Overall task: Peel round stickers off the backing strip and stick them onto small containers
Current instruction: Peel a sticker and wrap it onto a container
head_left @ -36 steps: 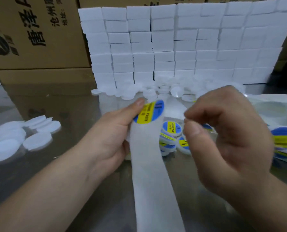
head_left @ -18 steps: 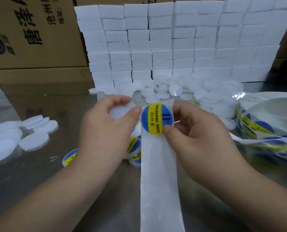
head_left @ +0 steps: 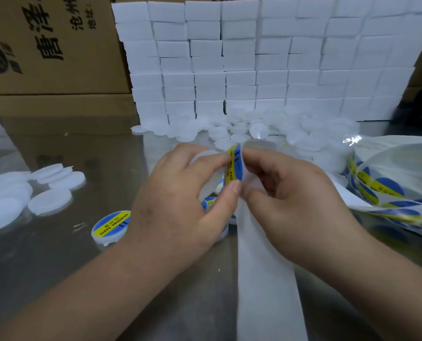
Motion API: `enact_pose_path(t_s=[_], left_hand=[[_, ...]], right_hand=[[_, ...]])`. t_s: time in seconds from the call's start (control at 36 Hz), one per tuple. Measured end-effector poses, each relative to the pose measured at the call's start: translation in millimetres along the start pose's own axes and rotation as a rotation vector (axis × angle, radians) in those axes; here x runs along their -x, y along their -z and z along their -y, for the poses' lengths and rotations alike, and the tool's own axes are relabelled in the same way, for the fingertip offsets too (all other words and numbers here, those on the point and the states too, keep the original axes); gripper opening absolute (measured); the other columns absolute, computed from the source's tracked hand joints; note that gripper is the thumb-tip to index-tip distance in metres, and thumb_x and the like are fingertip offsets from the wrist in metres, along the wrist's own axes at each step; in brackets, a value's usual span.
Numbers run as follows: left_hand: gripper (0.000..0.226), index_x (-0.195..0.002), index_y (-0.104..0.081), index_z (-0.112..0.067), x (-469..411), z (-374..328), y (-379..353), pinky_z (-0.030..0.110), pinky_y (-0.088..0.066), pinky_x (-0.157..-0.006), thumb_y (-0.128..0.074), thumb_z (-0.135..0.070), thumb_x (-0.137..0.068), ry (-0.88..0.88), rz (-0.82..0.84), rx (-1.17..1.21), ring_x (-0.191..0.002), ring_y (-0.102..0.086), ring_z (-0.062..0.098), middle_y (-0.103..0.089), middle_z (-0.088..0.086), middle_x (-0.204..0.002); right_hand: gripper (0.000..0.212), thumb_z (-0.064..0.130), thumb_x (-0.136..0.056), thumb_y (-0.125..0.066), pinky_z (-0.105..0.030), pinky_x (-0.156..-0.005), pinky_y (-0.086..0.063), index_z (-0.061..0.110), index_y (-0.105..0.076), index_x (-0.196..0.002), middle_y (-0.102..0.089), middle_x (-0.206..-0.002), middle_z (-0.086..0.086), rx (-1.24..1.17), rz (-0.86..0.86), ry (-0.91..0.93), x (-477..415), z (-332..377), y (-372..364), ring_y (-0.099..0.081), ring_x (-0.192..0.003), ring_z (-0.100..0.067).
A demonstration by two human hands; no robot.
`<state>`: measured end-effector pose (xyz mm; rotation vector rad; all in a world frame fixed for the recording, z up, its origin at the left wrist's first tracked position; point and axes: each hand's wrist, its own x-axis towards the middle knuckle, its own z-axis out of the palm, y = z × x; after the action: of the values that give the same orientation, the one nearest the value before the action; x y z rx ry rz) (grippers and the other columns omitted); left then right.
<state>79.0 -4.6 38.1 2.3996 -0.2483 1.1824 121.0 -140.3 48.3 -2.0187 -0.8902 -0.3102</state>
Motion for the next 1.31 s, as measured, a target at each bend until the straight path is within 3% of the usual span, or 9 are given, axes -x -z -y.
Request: enact_pose_path(t_s=[0.17, 0.28, 0.36, 0.53, 0.69, 0.86, 0.97, 1.11, 1.31], left_hand=[[0.034, -0.089, -0.070, -0.013, -0.3, 4.0, -1.0, 0.021, -0.041, -0.074, -0.054, -0.040, -0.076, -0.014, -0.006, 0.020, -0.084, -0.057, 0.013, -0.059, -0.002, -0.090], [0.019, -0.079, -0.068, -0.025, -1.3, 5.0, -1.9, 0.011, -0.039, -0.073, -0.055, -0.038, -0.078, 0.030, -0.023, 0.128, -0.080, -0.054, 0.000, -0.058, -0.013, -0.083], [0.013, -0.065, -0.059, -0.038, -5.2, 5.6, -2.8, 0.002, -0.035, -0.064, -0.064, -0.038, -0.077, 0.293, -0.118, 0.314, -0.069, -0.053, -0.011, -0.060, -0.019, -0.067], [0.036, -0.062, -0.058, -0.017, -15.7, 29.0, -1.0, 0.014, -0.023, -0.034, -0.054, -0.041, -0.087, 0.635, -0.351, 0.415, -0.037, -0.026, 0.005, -0.032, -0.012, -0.036], [0.029, -0.063, -0.060, -0.026, -12.1, 26.0, -2.1, 0.007, -0.032, -0.047, -0.055, -0.046, -0.085, 0.528, -0.287, 0.333, -0.049, -0.045, -0.004, -0.051, -0.019, -0.048], [0.019, -0.064, -0.057, -0.037, -10.5, 18.6, 0.2, 0.002, -0.034, -0.064, -0.056, -0.049, -0.077, 0.388, -0.263, 0.204, -0.073, -0.051, -0.013, -0.060, -0.016, -0.076], [0.018, -0.072, -0.057, -0.039, -8.9, 16.0, 0.4, -0.001, -0.032, -0.070, -0.055, -0.057, -0.069, 0.300, -0.233, 0.143, -0.079, -0.050, -0.007, -0.056, -0.017, -0.082], [0.035, -0.091, -0.062, -0.026, -6.7, 11.7, 0.6, -0.002, -0.029, -0.080, -0.054, -0.052, -0.069, 0.158, -0.200, 0.069, -0.089, -0.043, -0.007, -0.050, -0.014, -0.091], [0.058, -0.108, -0.064, -0.008, -6.3, 8.6, 2.7, 0.005, -0.030, -0.088, -0.073, -0.041, -0.061, 0.093, -0.158, -0.003, -0.099, -0.044, 0.001, -0.045, -0.005, -0.106]], right_hand=[[0.034, 0.010, -0.082, -0.058, -0.004, -0.060, -0.037, 0.038, -0.055, -0.064, -0.058, -0.070, 0.030, 0.008, -0.044, 0.037, 2.5, -0.5, -1.3, -0.053, -0.067, 0.010], [0.035, 0.010, -0.085, -0.056, -0.005, -0.064, -0.037, 0.041, -0.053, -0.069, -0.057, -0.069, 0.026, 0.024, -0.043, 0.066, 1.9, -0.8, -0.9, -0.052, -0.071, 0.009], [0.026, 0.012, -0.086, -0.053, -0.009, -0.065, -0.040, 0.036, -0.059, -0.081, -0.059, -0.071, 0.016, 0.032, -0.060, 0.059, 2.2, -1.1, -0.2, -0.053, -0.075, 0.003], [0.052, 0.010, -0.077, -0.048, -0.005, -0.067, -0.037, 0.055, -0.036, -0.102, -0.048, -0.100, 0.026, -0.024, -0.190, 0.035, 3.0, -1.1, 1.4, -0.049, -0.071, 0.008], [0.061, 0.001, -0.070, -0.044, -0.019, -0.064, -0.039, 0.035, -0.051, -0.120, -0.042, -0.128, 0.009, 0.194, -0.322, 0.118, -1.1, -0.8, 6.0, -0.048, -0.079, 0.004], [0.032, 0.020, -0.073, -0.039, -0.021, -0.055, -0.044, 0.036, -0.064, -0.061, -0.064, -0.068, 0.015, 0.153, -0.126, -0.087, -0.2, -1.1, 3.5, -0.054, -0.067, -0.002], [0.019, 0.033, -0.066, -0.049, -0.014, -0.041, -0.033, 0.039, -0.065, -0.074, -0.067, -0.071, 0.002, -0.119, -0.079, -0.223, -2.1, 1.0, 5.0, -0.045, -0.041, -0.004], [0.023, 0.042, -0.076, -0.054, -0.026, -0.061, -0.042, 0.029, -0.070, -0.067, -0.068, -0.062, 0.013, -0.342, -0.068, -0.330, -3.9, 0.1, 8.1, -0.059, -0.061, -0.003], [0.019, 0.027, -0.072, -0.059, -0.024, -0.054, -0.031, 0.008, -0.061, -0.076, -0.051, -0.061, -0.006, -0.262, -0.114, -0.345, -5.6, -0.5, 8.0, -0.039, -0.056, -0.007]])
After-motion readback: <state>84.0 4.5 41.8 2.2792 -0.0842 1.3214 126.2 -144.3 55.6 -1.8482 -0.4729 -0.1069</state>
